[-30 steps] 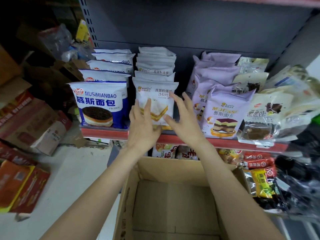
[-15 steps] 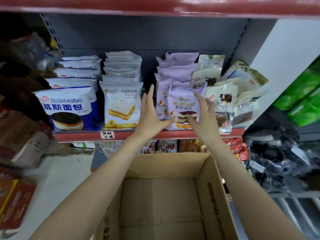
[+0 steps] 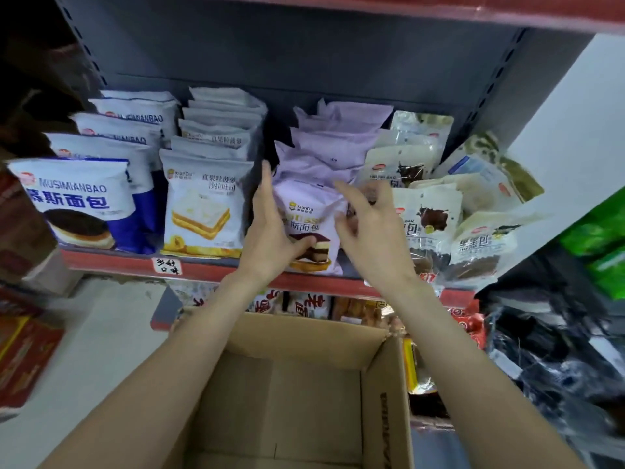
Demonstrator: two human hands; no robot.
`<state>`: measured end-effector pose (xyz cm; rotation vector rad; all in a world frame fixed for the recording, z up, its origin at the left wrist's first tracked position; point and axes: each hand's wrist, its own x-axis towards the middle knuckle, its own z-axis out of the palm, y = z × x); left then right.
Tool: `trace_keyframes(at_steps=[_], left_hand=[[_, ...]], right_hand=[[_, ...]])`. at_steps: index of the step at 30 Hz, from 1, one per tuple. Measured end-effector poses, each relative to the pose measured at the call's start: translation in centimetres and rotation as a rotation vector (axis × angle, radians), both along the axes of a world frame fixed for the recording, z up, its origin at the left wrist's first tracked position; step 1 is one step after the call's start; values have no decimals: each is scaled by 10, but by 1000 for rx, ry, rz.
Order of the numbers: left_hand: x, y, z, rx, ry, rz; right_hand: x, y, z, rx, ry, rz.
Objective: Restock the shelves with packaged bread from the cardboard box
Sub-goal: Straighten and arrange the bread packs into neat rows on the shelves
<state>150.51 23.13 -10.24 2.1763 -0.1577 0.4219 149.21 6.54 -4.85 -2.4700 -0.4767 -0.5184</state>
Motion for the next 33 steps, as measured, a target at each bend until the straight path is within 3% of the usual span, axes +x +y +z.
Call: trace_keyframes(at_steps=[3,6,10,14,18,23,25,28,33], left_hand=[[1,-2,9,414,-146,143],[10,2,25,707,-257,103],[27,-1,41,901,-135,-24],[35,1,44,875,-74,-79],[34,4,45,879,-74,-72],[31,14,43,841,-79,-43],[32,16,44,850,-81,-53],[33,17,45,881,-91,-54],[39,17,46,943,-159,-23]], right_hand=[[40,-20,28,16,-76,-10],[100,-28,48,-125,-28,51],[168,-20,57,-373,151,254],[198,-4,48,-587,317,374],[203,6,37,-446,245,416],[198,21,33,-436,213,391],[201,16,40,-403,157,337],[216,-2,51,-354,-81,182],[237,-6,55,-561,30,120]])
